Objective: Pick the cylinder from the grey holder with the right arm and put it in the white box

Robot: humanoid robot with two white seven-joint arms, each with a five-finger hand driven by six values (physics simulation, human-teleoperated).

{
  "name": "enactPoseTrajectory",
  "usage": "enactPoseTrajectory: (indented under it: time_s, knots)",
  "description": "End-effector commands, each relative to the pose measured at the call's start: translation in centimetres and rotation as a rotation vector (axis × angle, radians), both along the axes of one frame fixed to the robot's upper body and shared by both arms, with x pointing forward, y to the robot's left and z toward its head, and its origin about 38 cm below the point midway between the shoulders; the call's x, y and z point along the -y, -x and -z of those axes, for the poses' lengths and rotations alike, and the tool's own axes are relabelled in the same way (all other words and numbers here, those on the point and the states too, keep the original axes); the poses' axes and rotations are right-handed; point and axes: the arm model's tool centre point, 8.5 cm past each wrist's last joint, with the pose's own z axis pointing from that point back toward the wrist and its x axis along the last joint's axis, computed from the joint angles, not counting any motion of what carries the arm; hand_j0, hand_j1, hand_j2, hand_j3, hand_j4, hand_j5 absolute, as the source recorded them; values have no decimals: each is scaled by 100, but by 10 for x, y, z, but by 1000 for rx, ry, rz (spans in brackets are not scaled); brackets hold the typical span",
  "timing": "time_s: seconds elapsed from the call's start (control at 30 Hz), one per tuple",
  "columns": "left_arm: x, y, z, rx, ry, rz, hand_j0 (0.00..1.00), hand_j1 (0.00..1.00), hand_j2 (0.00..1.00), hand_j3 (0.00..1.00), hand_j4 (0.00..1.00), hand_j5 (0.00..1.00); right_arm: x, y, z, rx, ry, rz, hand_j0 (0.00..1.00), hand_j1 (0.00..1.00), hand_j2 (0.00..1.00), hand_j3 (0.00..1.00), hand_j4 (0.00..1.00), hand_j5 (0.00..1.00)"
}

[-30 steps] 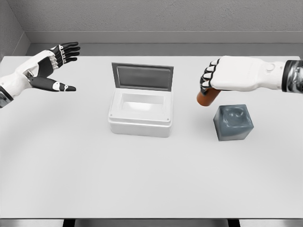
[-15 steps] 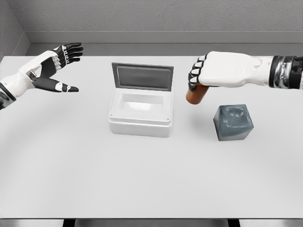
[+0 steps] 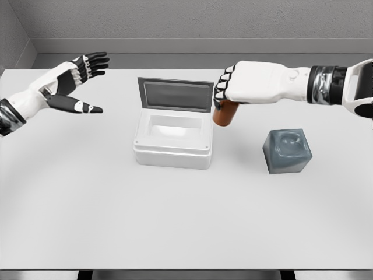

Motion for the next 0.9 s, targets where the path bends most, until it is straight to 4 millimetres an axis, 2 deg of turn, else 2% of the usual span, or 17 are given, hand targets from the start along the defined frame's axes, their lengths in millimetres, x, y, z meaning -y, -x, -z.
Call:
enactPoseTrajectory:
  time_s: [0.0,0.13,0.3,0.67,0.7,0.73,0.77,0.8,0.87]
  knots:
    - [7,0,4,-8,13,13,100,100,100,100,100,100,-4,-1,3,-9,-7,-4,54,54,54,54,54,54]
    - [13,-2,4,-5,22,21,100,100,100,100,100,100,-12,0,5,-14,-7,-21,54,54,54,54,54,54]
    - [12,-4,2,-2,21,17,100,100,100,100,100,100,-26,-2,3,-12,-10,-47,54,54,54,54,54,54]
    - [12,-4,2,-2,21,16,100,100,100,100,100,100,-42,-10,4,-15,-21,-59,54,54,54,54,54,54]
    - [12,-4,2,-2,21,16,100,100,100,100,100,100,-43,-10,2,-11,-22,-61,56,56,56,56,56,56]
    - [12,-4,2,-3,21,14,100,100,100,100,100,100,-43,-10,2,-9,-21,-62,69,69,69,69,69,69]
    - [12,-4,2,-2,21,16,100,100,100,100,100,100,-43,-10,2,-8,-20,-62,88,88,88,88,88,88]
    - [12,-5,1,0,21,16,100,100,100,100,100,100,-43,-11,2,-2,-15,-59,98,98,98,98,98,98]
    - [15,-5,2,-1,25,20,100,100,100,100,100,100,-48,-10,2,-1,-20,-67,99,99,99,99,99,99]
